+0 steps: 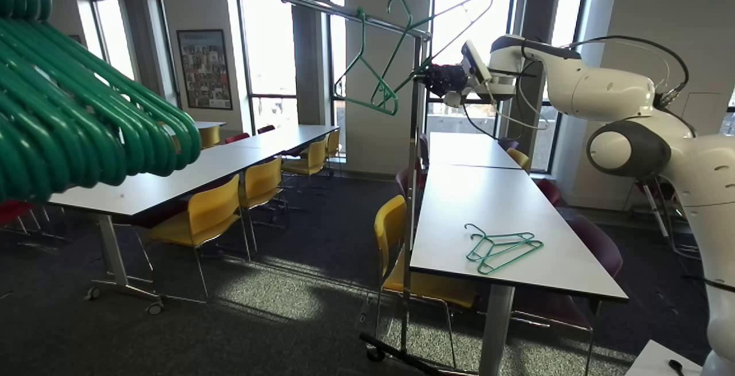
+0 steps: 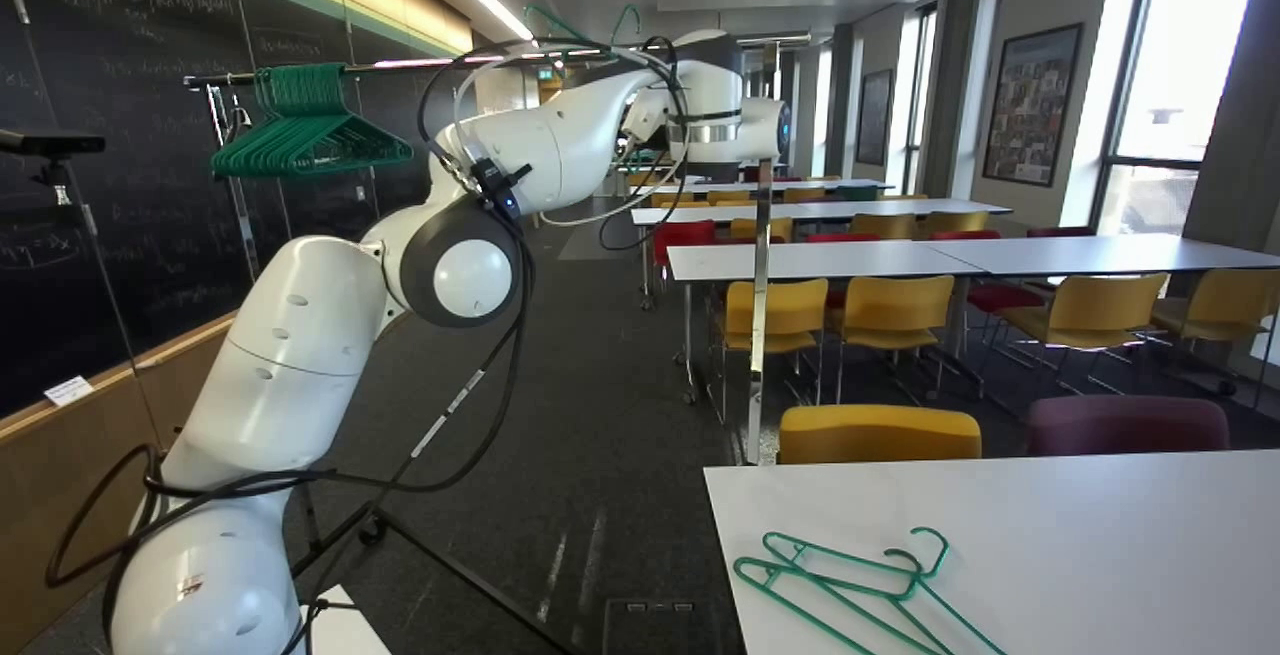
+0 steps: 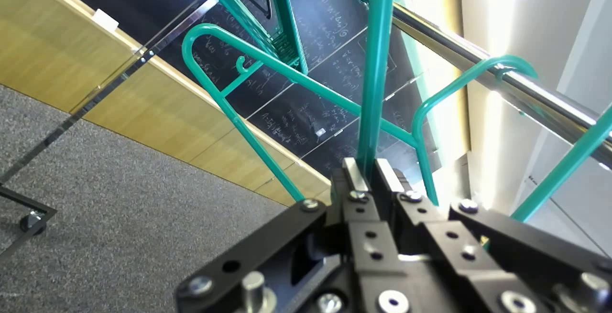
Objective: Put one green hanger from the table on the rail.
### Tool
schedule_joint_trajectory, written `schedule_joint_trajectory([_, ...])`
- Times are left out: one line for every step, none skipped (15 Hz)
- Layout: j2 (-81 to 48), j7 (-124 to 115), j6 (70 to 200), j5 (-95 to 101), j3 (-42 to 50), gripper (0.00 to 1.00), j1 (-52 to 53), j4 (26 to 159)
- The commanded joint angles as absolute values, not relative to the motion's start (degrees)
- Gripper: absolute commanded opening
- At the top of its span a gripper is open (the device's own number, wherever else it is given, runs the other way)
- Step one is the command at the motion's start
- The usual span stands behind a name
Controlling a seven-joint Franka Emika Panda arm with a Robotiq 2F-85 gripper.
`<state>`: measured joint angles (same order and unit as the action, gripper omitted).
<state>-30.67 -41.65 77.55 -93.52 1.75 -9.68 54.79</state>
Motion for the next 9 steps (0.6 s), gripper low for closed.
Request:
schedule_joint_trajectory([-32.6, -45.7, 75.2, -95.6, 0.6, 0.02, -10.5, 51.7])
schedule_joint_trajectory([-32.7, -46.1, 74.7, -95.7, 0.5, 0.02, -10.5, 51.6])
schedule_joint_trajectory([-32.7, -46.3, 74.3, -95.7, 0.4, 0.02, -10.5, 51.6])
schedule_joint_trajectory([-32.6, -46.4, 73.9, -95.6, 0.4, 0.02, -10.5, 51.8])
schedule_joint_trajectory([-32.4, -46.3, 73.4, -94.9, 0.6, 0.02, -10.4, 52.0])
schedule_joint_trajectory([-32.1, -46.0, 72.5, -94.3, 0.8, 0.02, -10.3, 52.6])
schedule_joint_trajectory([-31.6, -45.4, 72.1, -93.2, -0.2, 0.02, -10.9, 53.8])
schedule_joint_trajectory([-31.6, -45.2, 71.4, -93.0, -0.2, 0.02, -11.0, 54.6])
schedule_joint_trajectory([-31.5, -45.0, 70.9, -92.7, -0.2, 0.02, -11.0, 55.2])
